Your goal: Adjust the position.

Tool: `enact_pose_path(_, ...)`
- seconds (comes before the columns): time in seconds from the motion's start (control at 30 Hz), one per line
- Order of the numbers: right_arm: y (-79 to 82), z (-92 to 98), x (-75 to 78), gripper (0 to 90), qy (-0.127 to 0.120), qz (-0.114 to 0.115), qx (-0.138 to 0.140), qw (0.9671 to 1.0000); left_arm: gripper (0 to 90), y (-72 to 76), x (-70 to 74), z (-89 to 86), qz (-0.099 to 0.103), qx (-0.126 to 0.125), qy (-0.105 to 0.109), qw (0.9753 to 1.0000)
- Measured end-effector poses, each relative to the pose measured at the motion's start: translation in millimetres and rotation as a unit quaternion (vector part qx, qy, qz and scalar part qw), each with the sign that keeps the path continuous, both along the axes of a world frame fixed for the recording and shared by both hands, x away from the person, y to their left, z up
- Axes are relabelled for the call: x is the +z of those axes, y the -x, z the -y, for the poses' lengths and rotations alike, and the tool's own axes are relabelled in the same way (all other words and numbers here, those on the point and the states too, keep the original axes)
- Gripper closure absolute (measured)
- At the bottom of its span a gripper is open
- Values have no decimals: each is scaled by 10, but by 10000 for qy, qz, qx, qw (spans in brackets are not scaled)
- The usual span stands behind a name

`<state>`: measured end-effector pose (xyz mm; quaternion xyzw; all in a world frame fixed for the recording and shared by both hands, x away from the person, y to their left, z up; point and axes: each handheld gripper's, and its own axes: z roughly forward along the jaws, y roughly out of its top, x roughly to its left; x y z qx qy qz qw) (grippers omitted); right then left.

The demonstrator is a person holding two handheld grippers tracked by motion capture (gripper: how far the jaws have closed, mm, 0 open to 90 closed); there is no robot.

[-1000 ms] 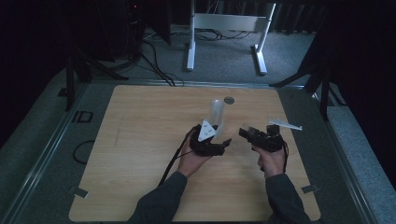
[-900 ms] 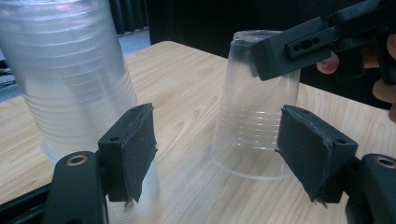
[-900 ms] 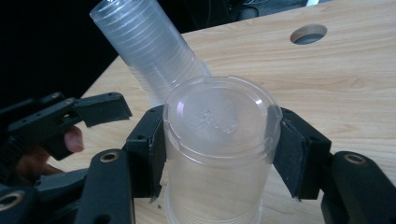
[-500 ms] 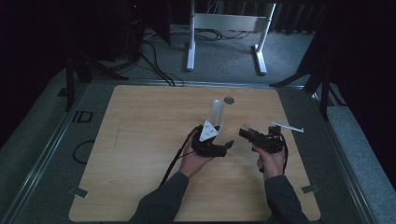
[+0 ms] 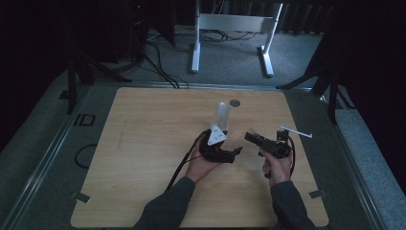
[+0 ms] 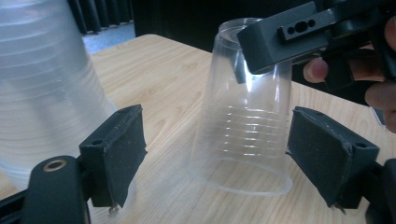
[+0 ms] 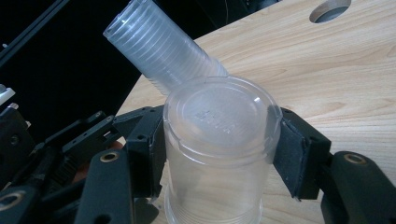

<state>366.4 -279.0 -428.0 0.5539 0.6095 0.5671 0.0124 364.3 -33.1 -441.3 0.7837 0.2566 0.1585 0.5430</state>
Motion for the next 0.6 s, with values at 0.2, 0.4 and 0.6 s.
enact_pose_path(0.2, 1, -20, -34, 410, -79, -38, 51, 9999, 168, 11, -26, 37, 4, -118, -35, 9999)
enact_pose_path(0.4, -3, 1, -47, 410, -318, -113, 87, 9994, 162, 6, -43, 51, -31, -151, 5, 9999)
enact_pose_path(0.6, -8, 22, -74, 411, -553, -210, 99, 9982, 158, 20, -60, 81, -19, -207, -14, 9998)
